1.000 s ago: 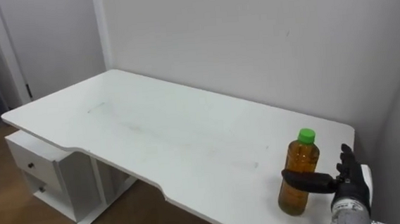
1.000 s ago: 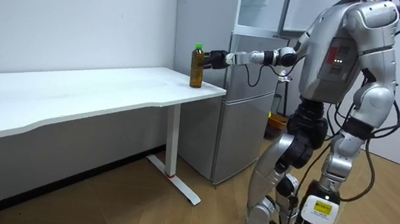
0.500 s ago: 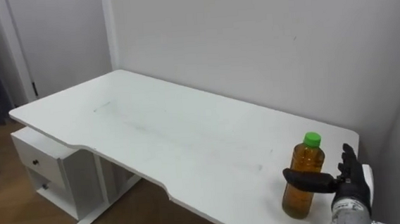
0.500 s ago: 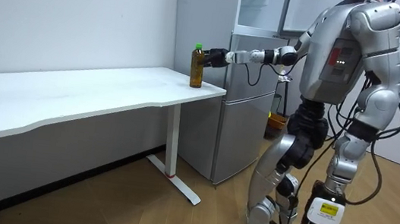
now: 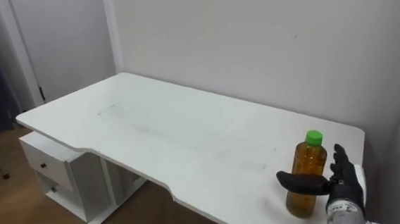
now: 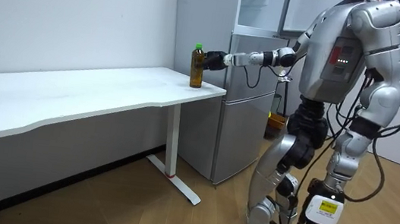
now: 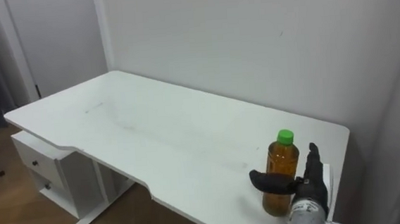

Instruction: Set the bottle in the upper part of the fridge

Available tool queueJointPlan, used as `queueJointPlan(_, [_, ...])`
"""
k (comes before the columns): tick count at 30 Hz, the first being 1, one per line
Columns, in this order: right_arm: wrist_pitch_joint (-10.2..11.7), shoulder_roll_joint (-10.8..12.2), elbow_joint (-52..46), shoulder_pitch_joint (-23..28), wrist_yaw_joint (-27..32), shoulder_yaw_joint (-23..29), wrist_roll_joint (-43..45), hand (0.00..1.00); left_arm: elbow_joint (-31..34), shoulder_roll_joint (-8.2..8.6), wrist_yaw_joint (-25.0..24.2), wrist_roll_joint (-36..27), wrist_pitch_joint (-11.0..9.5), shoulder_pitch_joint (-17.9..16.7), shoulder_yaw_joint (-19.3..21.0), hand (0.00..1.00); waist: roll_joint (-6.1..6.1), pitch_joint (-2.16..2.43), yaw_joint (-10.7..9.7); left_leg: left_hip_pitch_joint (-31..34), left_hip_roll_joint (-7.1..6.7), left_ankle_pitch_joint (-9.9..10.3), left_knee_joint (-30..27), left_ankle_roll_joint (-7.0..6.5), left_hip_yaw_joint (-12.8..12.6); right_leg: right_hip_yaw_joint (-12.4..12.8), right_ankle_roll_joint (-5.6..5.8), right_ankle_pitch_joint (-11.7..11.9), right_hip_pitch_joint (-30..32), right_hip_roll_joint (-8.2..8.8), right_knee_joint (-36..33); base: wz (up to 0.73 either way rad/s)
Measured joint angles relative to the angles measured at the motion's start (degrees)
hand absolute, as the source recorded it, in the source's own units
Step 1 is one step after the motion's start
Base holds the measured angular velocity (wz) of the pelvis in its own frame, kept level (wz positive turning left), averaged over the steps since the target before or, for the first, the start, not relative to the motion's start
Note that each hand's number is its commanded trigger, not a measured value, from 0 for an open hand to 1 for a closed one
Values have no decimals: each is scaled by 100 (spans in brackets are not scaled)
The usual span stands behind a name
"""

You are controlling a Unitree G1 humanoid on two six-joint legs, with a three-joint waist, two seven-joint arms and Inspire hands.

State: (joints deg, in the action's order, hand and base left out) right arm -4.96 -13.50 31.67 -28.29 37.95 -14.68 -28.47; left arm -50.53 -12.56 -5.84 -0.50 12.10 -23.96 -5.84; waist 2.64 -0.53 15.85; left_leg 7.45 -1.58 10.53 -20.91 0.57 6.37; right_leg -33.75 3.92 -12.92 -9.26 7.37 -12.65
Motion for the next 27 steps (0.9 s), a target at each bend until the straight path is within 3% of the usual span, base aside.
queueJointPlan(4, [20, -25, 148, -1, 22, 1, 0, 0, -16, -1, 2, -50, -2, -22, -17, 0, 43, 1, 128, 88, -6, 0, -63, 2, 71, -56, 0, 0, 26, -16, 0, 10])
queueJointPlan(6, [74, -77, 211, -1, 9, -1, -1, 0, -14, -24, 1, -190, -7, -5, -78, 0, 70, -27, 116, 161, -7, 1, -116, 3, 120, -94, 0, -1, 53, -33, -1, 17])
queueJointPlan(8, [138, -254, 465, -4, -22, -36, 8, 0, -12, -79, -1, -398, -62, 109, -114, 0, 121, -37, 188, 316, -8, -8, -194, 10, 175, -88, -3, -2, 147, -54, -28, 12])
queueJointPlan(17, [139, -272, 1069, -73, 19, -51, 170, 0, -6, -351, -2, -673, -230, 220, -235, 0, 236, -85, 326, 716, -13, -58, -300, -21, 187, -58, -19, -4, 540, -34, -143, 0])
queueJointPlan(27, [272, -272, 1472, -478, 45, -100, 172, 0, -11, -358, -1, -678, -381, 335, -518, 0, 216, -125, 346, 857, -9, -52, -378, -28, 191, -75, -23, -9, 641, -29, -180, 0])
